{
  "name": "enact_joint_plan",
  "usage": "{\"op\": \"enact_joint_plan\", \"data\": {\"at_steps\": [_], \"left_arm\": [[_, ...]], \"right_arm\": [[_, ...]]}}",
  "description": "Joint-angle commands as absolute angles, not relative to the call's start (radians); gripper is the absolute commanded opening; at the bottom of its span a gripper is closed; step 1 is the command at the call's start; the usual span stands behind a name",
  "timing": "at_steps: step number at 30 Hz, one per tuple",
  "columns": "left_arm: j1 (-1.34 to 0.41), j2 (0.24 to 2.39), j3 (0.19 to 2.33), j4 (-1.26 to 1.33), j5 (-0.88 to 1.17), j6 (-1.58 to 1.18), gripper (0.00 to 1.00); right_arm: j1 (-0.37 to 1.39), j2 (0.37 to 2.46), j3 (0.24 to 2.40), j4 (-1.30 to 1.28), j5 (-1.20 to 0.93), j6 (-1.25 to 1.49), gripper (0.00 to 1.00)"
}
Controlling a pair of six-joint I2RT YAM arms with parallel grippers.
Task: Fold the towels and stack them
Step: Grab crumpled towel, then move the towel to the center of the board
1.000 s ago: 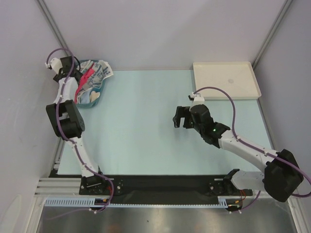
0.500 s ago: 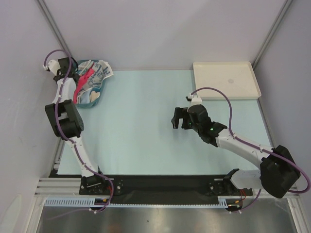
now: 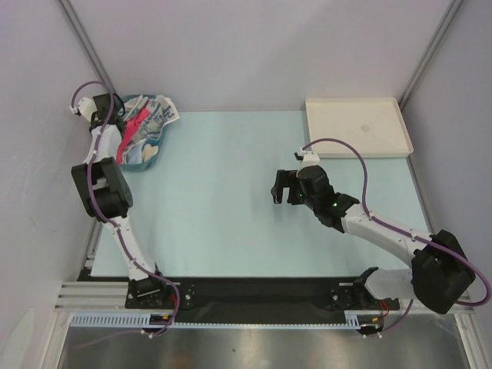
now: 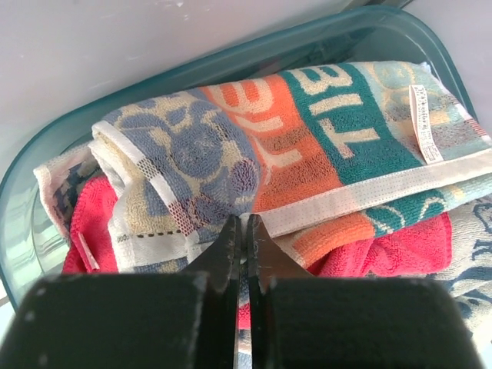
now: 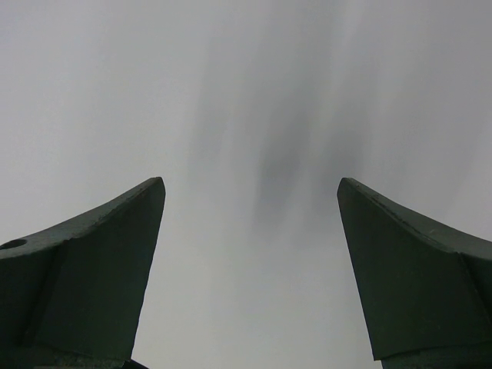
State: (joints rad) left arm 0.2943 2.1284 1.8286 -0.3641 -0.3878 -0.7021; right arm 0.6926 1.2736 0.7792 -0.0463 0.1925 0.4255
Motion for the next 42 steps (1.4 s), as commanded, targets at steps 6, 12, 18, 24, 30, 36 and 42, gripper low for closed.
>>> {"op": "enact_joint_plan", "data": {"at_steps": [6, 12, 18, 24, 30, 36, 42], "left_arm": [[0.244, 2.013, 1.878, -0.288, -0.38, -0.585, 0.0], [0.161, 1.881, 1.884, -0.258, -0.387, -0.509, 0.0], [0.048, 1.738, 1.87, -0.262, -0.374, -0.451, 0.0], [-0.152, 1.551, 1.701, -0.252, -0.367, -0.434, 0.0], [-0.372, 1.395, 1.468, -0.216, -0.373, -0.457, 0.0], [-0.641, 1.281, 1.215, -0.18, -0.429, -0.524, 0.0], [-0.822, 1.175, 0.91, -0.106, -0.474, -0.739, 0.0]], "right_arm": [[0.696, 1.276, 0.795, -0.011, 0.195, 0.428, 1.0], [0.698, 1.259, 0.805, -0.011, 0.21, 0.42, 1.0], [0.698, 1.227, 0.816, -0.018, 0.233, 0.413, 1.0], [0.698, 1.192, 0.834, -0.041, 0.261, 0.419, 1.0], [0.698, 1.117, 0.836, -0.086, 0.314, 0.428, 1.0], [0.703, 1.069, 0.821, -0.136, 0.327, 0.469, 1.0], [0.715, 1.062, 0.782, -0.175, 0.321, 0.511, 0.99]]}}
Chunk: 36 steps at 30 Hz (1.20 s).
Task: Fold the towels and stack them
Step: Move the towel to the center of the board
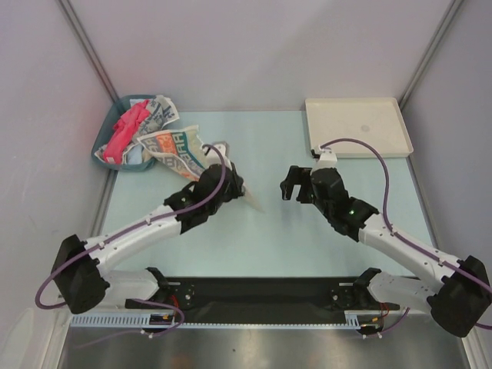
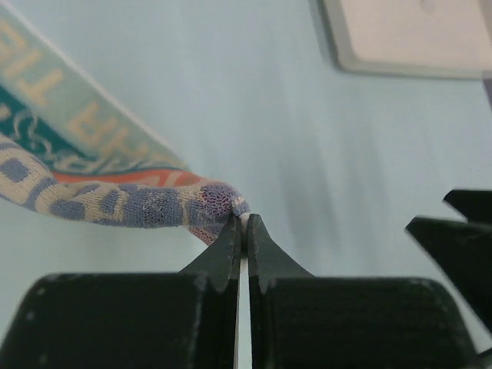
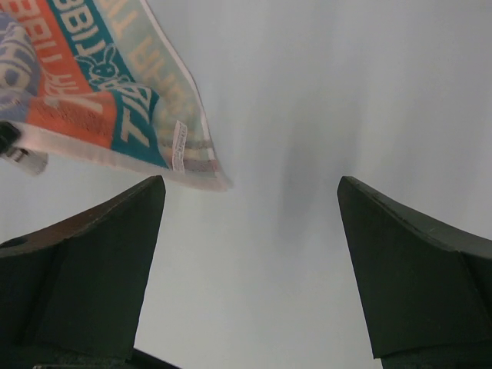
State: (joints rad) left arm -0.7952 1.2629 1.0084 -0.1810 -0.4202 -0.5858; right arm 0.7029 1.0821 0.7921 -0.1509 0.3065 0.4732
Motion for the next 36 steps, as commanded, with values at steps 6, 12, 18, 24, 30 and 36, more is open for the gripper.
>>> {"op": "enact_joint_plan", "data": {"at_steps": [6, 12, 18, 24, 30, 36], "left_arm": [[-0.853, 1.125, 0.645, -0.069, -0.434, -0.843, 0.0], [-0.946, 1.031, 0.5, -0.124, -0.466, -0.975, 0.01], [-0.989, 0.957, 0.397, -0.213, -0.443, -1.089, 0.0], [-1.017, 0.891, 0.348, -0.296, -0.436, -1.144, 0.23], [-1.02, 0.803, 0.351, -0.385, -0.43, -1.152, 0.52], [-1.02, 0.762, 0.376, -0.538, -0.419, -1.236, 0.6]], "right_arm": [[0.782, 1.104, 0.674, -0.138, 0.307, 0.552, 0.98], [0.877, 1.271, 0.629, -0.042, 0.308, 0.586, 0.91], [0.916, 1.445, 0.682, 0.046, 0.342, 0.588, 0.88], [0.917, 1.554, 0.749, 0.072, 0.379, 0.586, 0.85], [0.917, 1.577, 0.781, 0.095, 0.383, 0.591, 0.8], [0.913, 1.621, 0.821, 0.075, 0.397, 0.578, 0.75]]}}
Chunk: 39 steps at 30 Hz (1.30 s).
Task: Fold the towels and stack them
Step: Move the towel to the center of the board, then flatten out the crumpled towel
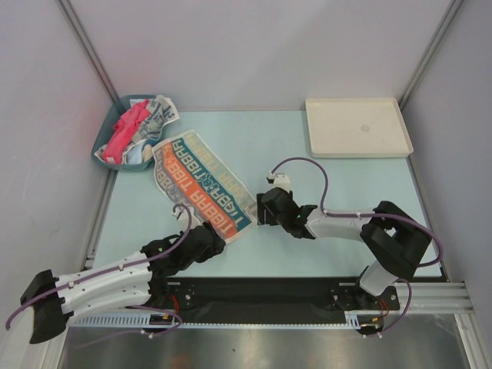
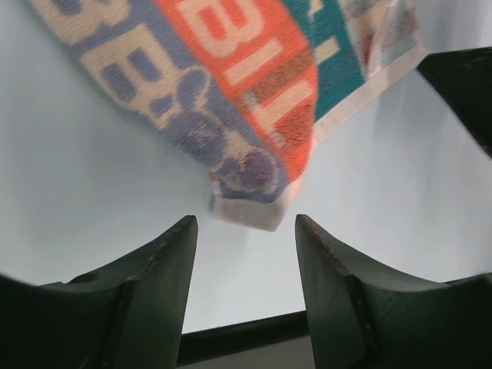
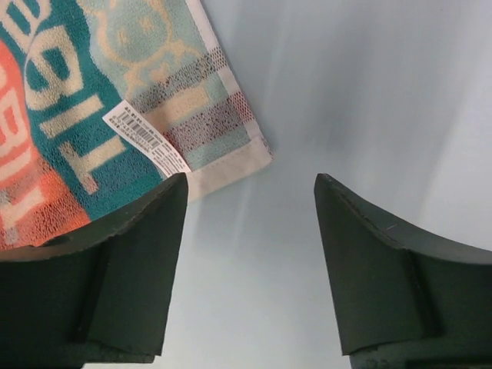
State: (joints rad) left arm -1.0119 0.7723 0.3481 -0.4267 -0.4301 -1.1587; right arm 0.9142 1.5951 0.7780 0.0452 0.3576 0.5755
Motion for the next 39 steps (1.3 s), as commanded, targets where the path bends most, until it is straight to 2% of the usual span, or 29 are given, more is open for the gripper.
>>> {"op": "enact_joint_plan", "data": {"at_steps": [1, 8, 9, 12, 13, 16, 30, 39], "left_arm": [[-1.02, 0.765, 0.374, -0.548, -0.413, -1.244, 0.6], [-1.02, 0.807, 0.376, -0.581, -0.391, -1.299, 0.59], [-1.02, 0.813, 0.376, -0.575, -0.385, -1.299, 0.59], [-1.02, 0.839, 0.374, -0.552, -0.377, -1.296, 0.58], [-1.02, 0.848, 0.376, -0.548, -0.37, -1.296, 0.58], [-1.02, 0.877, 0.376, -0.523, -0.359, -1.287, 0.58], [-1.02, 0.951, 0.365, -0.405, -0.371, -1.269, 0.56], [-1.028, 1.112, 0.388, -0.324, -0.33, -1.284, 0.53]], "right_arm": [[0.911, 1.632, 0.828, 0.078, 0.39, 0.577, 0.7], [0.904, 1.721, 0.879, 0.058, 0.39, 0.583, 0.51], [0.902, 1.732, 0.884, 0.049, 0.397, 0.584, 0.42], [0.894, 1.733, 0.888, 0.014, 0.435, 0.595, 0.26], [0.89, 1.727, 0.885, 0.005, 0.44, 0.598, 0.16], [0.868, 1.695, 0.871, -0.043, 0.463, 0.615, 0.0], [0.856, 1.618, 0.799, -0.068, 0.48, 0.649, 0.0], [0.857, 1.6, 0.769, -0.067, 0.486, 0.658, 0.0]]}}
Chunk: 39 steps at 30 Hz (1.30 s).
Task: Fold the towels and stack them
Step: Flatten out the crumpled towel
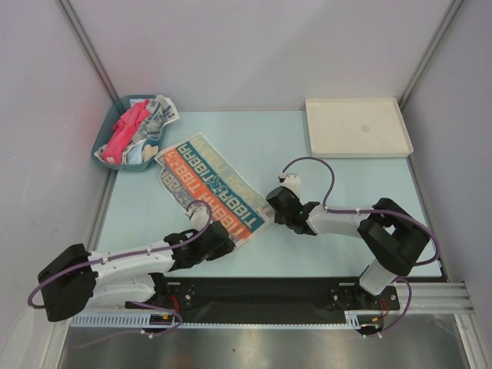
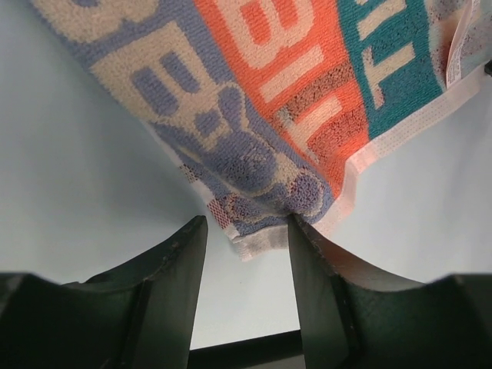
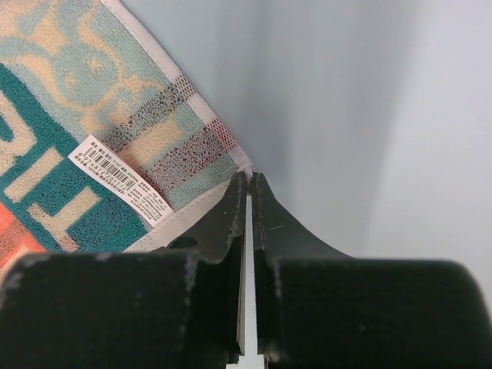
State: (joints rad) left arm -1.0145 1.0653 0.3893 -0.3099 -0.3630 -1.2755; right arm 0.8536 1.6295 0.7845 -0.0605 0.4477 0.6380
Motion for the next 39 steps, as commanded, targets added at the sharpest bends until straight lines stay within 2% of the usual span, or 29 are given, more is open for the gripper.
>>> {"op": "enact_joint_plan", "data": {"at_steps": [1, 12, 16, 23, 30, 35, 39], "left_arm": [[-1.031, 1.123, 0.391, -0.327, -0.328, -1.285, 0.52], [-1.114, 1.163, 0.403, -0.446, -0.311, -1.353, 0.48], [-1.114, 1.218, 0.413, -0.495, -0.282, -1.37, 0.4], [-1.114, 1.242, 0.436, -0.557, -0.293, -1.387, 0.38], [-1.114, 1.232, 0.413, -0.577, -0.291, -1.384, 0.22], [-1.114, 1.18, 0.388, -0.606, -0.299, -1.387, 0.03], [-1.112, 1.112, 0.385, -0.656, -0.321, -1.382, 0.0]], "right_arm": [[0.856, 1.594, 0.767, -0.067, 0.486, 0.658, 0.0], [0.841, 1.562, 0.727, -0.054, 0.471, 0.669, 0.0], [0.842, 1.548, 0.712, -0.041, 0.459, 0.678, 0.0], [0.841, 1.532, 0.696, -0.037, 0.448, 0.673, 0.0], [0.834, 1.502, 0.681, -0.035, 0.434, 0.672, 0.0], [0.831, 1.462, 0.67, -0.046, 0.426, 0.673, 0.0], [0.831, 1.39, 0.643, -0.067, 0.434, 0.695, 0.0]]}}
